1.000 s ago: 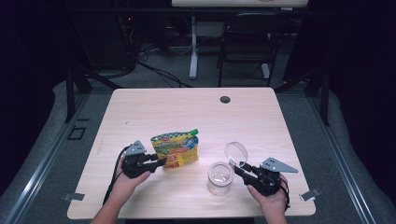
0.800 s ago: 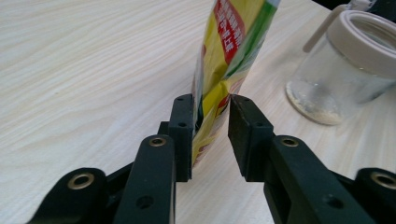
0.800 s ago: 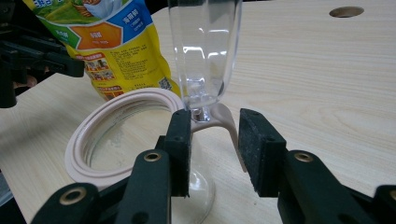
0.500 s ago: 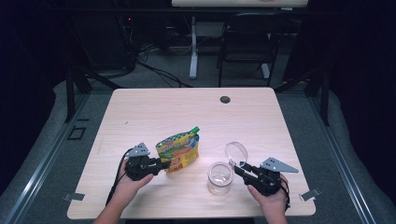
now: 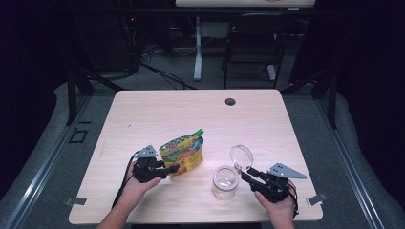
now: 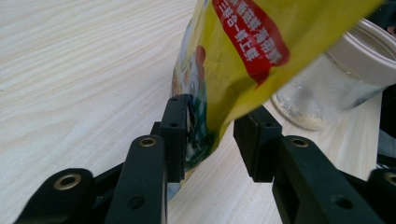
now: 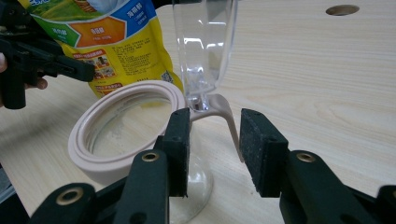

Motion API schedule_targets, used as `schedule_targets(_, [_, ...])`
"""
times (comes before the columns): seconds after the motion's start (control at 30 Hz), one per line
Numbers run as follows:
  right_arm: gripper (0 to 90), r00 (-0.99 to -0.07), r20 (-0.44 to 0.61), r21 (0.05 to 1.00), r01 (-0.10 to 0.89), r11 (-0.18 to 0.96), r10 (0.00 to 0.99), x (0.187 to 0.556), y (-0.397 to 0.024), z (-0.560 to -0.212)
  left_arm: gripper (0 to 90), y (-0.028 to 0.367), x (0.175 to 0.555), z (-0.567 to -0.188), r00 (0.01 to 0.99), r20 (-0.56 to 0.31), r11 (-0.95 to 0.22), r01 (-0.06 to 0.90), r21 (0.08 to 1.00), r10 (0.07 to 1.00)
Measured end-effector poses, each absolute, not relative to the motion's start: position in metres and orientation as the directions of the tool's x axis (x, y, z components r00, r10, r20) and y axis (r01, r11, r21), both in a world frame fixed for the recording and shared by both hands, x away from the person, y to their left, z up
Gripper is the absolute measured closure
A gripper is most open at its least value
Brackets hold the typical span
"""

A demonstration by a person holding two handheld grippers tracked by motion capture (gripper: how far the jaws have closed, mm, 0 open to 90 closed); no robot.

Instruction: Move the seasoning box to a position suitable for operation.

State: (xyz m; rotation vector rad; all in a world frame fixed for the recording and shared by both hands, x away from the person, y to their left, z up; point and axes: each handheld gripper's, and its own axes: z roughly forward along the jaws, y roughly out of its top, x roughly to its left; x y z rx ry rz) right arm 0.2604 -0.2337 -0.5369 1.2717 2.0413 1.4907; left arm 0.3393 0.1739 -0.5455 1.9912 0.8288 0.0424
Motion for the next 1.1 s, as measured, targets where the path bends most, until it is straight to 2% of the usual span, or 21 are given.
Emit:
schedule_targets(0.37, [62.6,-0.525,0.243,0.879,0.475,0.043,0.815,0.248,-0.245,-0.537,58.3,0.164,0.349,-0.551,0.760,-0.348,-0.309,0.571,0.761,0.550])
schedule_targets(0.7, [61.9,-0.512,0.245,0.879,0.475,0.034,0.823,0.245,-0.247,-0.538,49.3,0.160,0.355,-0.556,0.755,-0.327,-0.321,0.569,0.757,0.568])
schedule_targets(1.1, [61.9,-0.505,0.244,0.880,0.474,0.030,0.828,0.240,-0.250,-0.538,43.8,0.155,0.360,-0.563,0.756,-0.312,-0.322,0.560,0.764,0.576])
